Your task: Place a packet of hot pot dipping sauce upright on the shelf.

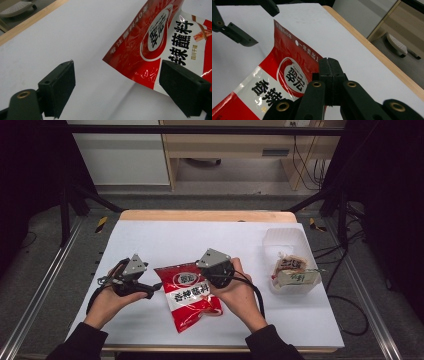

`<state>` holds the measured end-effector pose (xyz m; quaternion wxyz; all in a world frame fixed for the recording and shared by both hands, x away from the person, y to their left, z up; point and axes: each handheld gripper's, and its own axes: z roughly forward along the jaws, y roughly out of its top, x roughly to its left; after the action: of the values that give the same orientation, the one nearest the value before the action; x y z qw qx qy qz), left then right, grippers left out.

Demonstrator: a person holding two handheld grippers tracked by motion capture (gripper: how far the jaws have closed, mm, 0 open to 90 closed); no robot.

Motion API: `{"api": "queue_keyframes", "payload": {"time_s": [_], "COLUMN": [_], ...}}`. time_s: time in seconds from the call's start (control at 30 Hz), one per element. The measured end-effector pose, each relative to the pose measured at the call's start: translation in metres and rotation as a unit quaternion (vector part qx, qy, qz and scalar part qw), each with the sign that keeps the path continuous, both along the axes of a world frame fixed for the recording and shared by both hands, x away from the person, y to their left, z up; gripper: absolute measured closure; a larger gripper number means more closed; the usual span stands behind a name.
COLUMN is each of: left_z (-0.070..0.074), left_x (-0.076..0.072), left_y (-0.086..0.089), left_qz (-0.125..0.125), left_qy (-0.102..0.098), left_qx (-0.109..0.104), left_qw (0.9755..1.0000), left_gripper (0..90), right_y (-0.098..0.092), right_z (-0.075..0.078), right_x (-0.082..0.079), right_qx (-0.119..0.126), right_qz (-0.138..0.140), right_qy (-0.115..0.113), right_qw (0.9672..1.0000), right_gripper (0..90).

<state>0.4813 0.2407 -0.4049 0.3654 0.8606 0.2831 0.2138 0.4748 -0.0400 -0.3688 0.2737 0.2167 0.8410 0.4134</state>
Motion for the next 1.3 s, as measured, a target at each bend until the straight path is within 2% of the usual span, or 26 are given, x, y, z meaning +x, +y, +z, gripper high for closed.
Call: {"api": "queue_keyframes", "payload": {"time_s": [0.27, 0.33, 0.47, 0.57, 0.67, 0.77, 0.83, 0.97, 1.03, 1.17, 1.3], "left_z": [0.001, 0.000, -0.004, -0.006, -0.008, -0.008, -0.007, -0.003, 0.000, 0.010, 0.018], "left_x": [0.007, 0.010, 0.017, 0.020, 0.019, 0.019, 0.018, 0.015, 0.012, 0.006, 0.001], "left_y": [-0.007, -0.010, -0.013, -0.016, -0.020, -0.023, -0.026, -0.032, -0.036, -0.042, -0.046], "left_qz": [-0.013, -0.020, -0.030, -0.044, -0.053, -0.064, -0.070, -0.084, -0.089, -0.095, -0.109], "left_qy": [-0.002, 0.002, 0.014, 0.021, 0.025, 0.031, 0.029, 0.034, 0.031, 0.016, 0.002], "left_qx": [-0.009, -0.008, -0.015, -0.020, -0.006, 0.004, 0.014, 0.013, 0.019, 0.034, 0.046], "left_qw": [0.9999, 0.9998, 0.9993, 0.9986, 0.9982, 0.9975, 0.9971, 0.9958, 0.9954, 0.9947, 0.9929], "left_gripper": [21.4, 25.4, 27.7, 33.7, 45.1, 61.8, 73.7, 86.4, 89.6, 90.0, 90.0], "right_y": [0.002, 0.001, 0.001, 0.000, -0.003, -0.006, -0.009, -0.016, -0.021, -0.030, -0.038], "right_z": [0.002, 0.003, 0.004, 0.004, 0.003, 0.002, 0.001, 0.001, 0.001, 0.004, 0.009], "right_x": [-0.008, -0.011, -0.016, -0.018, -0.018, -0.018, -0.018, -0.019, -0.019, -0.018, -0.017], "right_qx": [-0.010, -0.012, -0.015, -0.015, -0.018, -0.020, -0.019, -0.022, -0.022, -0.018, -0.015], "right_qz": [0.015, 0.019, 0.028, 0.030, 0.029, 0.029, 0.026, 0.019, 0.015, 0.013, 0.013], "right_qy": [-0.004, -0.006, -0.007, -0.006, -0.005, -0.003, -0.001, 0.001, 0.004, 0.008, 0.014], "right_qw": [0.9998, 0.9997, 0.9995, 0.9994, 0.9994, 0.9994, 0.9995, 0.9996, 0.9996, 0.9997, 0.9997], "right_gripper": [90.0, 90.0, 90.0, 90.0, 90.0, 90.0, 90.0, 90.0, 90.0, 90.0, 88.7]}}
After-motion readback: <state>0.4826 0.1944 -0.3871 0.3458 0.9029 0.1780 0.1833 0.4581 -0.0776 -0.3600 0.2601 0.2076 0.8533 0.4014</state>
